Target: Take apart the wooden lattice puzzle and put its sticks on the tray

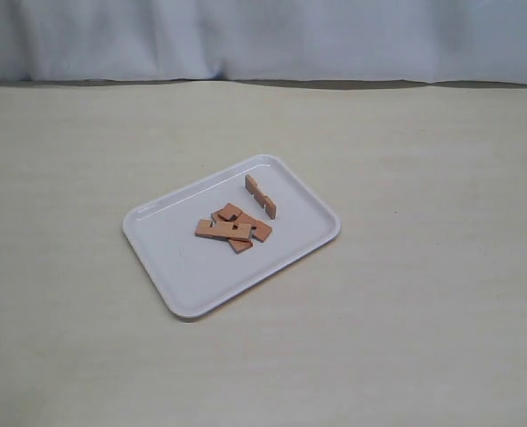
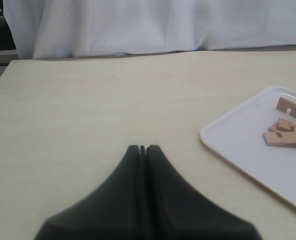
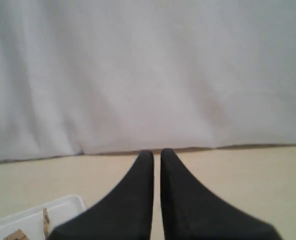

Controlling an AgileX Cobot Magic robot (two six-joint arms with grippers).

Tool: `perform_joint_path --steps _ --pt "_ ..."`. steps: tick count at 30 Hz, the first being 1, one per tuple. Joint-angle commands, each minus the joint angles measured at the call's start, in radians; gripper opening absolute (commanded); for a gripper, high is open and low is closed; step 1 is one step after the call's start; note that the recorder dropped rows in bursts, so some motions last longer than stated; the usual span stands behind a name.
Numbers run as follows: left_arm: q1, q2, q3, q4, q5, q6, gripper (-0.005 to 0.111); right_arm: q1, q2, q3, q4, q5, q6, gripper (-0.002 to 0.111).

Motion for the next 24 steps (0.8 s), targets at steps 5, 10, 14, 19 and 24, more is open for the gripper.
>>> perform_joint_path --steps 5,10,14,19,24 --pt "-0.001 -0.003 0.002 0.001 -0.011 0.005 0.000 -0.003 -0.004 0.045 0.004 0.043 0.006 0.005" --pt "-0.001 -0.003 0.002 0.001 -0.011 0.005 0.000 -0.003 -0.004 0.045 0.023 0.057 0.006 0.005" --pt "-0.001 -0.003 0.002 0.001 -0.011 0.005 0.000 -0.003 -0.004 0.045 0.023 0.088 0.004 0.005" --pt "-0.001 -0.003 0.002 0.001 -0.011 0.005 0.000 -0.003 -0.004 0.045 0.025 0.104 0.004 0.005" --pt "-0.001 -0.003 0.002 0.001 -0.011 0.005 0.000 -0.003 -0.004 0.045 0.023 0.176 0.004 0.005"
